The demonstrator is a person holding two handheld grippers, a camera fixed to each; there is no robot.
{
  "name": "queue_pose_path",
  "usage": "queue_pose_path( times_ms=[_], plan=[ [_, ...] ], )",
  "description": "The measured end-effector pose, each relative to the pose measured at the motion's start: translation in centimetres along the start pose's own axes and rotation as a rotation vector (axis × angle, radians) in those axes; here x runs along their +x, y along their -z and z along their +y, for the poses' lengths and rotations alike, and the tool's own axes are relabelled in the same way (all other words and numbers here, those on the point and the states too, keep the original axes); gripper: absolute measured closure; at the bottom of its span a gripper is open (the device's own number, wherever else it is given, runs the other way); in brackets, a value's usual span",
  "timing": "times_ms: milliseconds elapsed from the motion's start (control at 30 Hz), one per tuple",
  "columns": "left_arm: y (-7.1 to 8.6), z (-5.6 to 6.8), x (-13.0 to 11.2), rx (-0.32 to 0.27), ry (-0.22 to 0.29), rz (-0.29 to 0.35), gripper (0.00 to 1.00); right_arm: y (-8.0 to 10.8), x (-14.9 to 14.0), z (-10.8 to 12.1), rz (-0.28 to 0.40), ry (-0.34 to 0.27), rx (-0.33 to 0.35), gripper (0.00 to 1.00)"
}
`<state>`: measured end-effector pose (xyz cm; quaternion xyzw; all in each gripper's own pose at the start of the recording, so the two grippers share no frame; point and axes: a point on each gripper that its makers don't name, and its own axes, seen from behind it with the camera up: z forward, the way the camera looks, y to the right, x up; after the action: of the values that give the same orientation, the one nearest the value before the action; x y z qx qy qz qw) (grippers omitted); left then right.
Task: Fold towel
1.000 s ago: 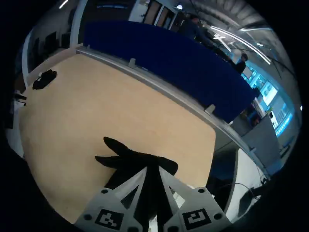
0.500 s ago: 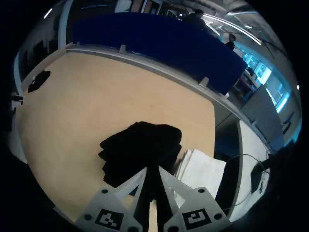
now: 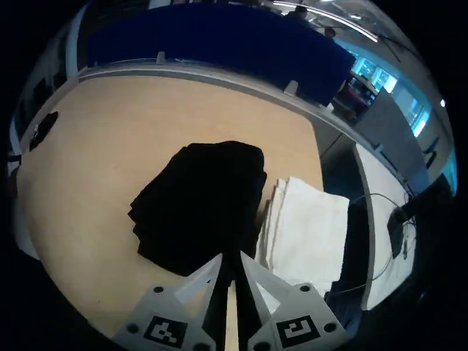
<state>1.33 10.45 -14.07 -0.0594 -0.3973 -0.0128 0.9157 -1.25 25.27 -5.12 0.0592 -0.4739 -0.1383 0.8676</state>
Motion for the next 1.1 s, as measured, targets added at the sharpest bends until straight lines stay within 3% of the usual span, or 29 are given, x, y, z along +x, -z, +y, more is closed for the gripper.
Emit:
queue_pose_path(
  times_ms=[700, 1100],
  plan=[
    [0.3, -0.7, -0.5, 0.015, -0.005, -0.004, 0.22, -3.9, -3.6, 0.5, -0.079, -0.136, -0.040, 0.94],
    [0.2, -0.6, -0.5, 0.014, -0.013, -0.006, 0.22, -5.0, -4.4, 0.6, -0.103, -0.157, -0.053, 0.93]
  ],
)
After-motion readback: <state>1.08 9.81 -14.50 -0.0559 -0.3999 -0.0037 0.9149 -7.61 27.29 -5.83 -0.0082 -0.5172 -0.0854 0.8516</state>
